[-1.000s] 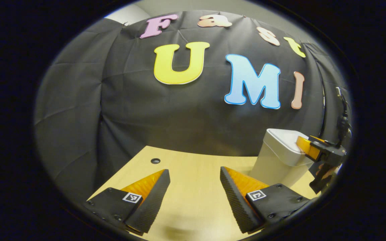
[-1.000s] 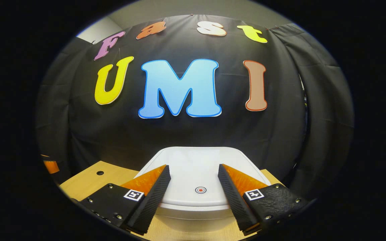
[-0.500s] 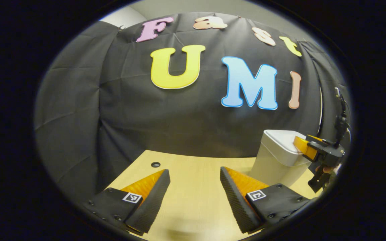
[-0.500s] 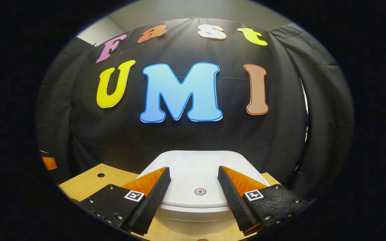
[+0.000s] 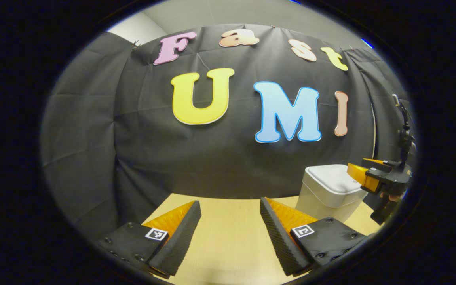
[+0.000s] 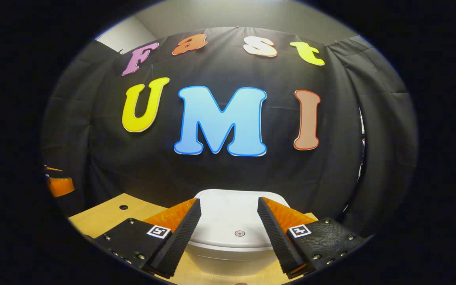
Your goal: Press the lid of the desktop garbage bin to open it, pick up the crumpled paper on the desktop and throw it into the bin, then pick up the pop can on the desktop and drop it into the bin, and finally close the garbage bin lid.
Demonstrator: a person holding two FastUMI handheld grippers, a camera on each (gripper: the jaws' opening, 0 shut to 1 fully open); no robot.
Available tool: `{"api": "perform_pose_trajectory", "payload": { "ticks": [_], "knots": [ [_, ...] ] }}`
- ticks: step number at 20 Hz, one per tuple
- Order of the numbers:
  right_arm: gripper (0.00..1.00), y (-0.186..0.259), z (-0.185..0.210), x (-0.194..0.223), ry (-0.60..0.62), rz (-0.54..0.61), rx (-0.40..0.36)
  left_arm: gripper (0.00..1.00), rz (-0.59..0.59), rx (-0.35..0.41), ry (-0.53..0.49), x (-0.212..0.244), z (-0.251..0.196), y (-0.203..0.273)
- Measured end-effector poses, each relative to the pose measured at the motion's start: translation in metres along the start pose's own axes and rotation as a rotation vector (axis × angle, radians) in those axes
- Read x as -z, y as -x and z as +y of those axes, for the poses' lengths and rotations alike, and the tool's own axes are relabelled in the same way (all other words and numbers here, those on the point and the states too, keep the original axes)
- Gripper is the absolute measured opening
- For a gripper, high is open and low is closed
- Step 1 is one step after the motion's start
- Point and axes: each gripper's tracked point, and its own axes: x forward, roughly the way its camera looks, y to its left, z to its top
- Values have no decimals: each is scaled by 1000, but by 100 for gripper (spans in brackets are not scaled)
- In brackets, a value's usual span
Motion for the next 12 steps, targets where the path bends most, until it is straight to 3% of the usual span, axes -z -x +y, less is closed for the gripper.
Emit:
{"api": "perform_pose_trajectory", "payload": {
  "ticks": [12],
  "knots": [
    [93, 96, 6, -59, -56, -125, 3, 100, -124, 40, -21, -57, -22, 55]
  ]
}}
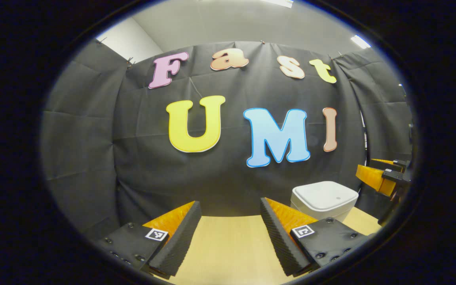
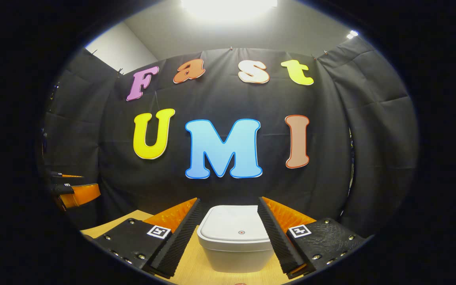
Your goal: Press the lid of the desktop garbage bin to open it, pick up the crumpled paper on the desktop and throw it into the bin, then pick up the pop can on the desktop and drop it into the bin, and finally close the garbage bin lid.
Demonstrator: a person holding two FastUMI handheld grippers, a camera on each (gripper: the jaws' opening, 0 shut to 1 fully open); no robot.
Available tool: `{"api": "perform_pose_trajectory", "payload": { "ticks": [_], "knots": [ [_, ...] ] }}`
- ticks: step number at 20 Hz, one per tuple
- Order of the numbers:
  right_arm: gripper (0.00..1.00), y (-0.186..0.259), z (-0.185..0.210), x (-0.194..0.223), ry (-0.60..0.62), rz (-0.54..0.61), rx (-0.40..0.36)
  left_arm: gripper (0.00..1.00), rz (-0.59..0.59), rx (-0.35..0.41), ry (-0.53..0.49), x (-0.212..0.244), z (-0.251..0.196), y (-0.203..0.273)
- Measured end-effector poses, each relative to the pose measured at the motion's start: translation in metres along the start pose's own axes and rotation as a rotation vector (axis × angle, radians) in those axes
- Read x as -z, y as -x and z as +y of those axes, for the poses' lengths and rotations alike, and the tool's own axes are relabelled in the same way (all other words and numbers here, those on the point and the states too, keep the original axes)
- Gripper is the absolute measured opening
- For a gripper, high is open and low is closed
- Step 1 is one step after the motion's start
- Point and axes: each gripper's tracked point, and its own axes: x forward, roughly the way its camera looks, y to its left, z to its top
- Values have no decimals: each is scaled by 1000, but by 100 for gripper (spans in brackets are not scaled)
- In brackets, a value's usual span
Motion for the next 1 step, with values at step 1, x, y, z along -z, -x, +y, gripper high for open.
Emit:
{"api": "perform_pose_trajectory", "payload": {
  "ticks": [1],
  "knots": [
    [92, 7, 2, -3, -3, -8, -1, 100, -2, 10, 15, 0, -4, 4]
  ]
}}
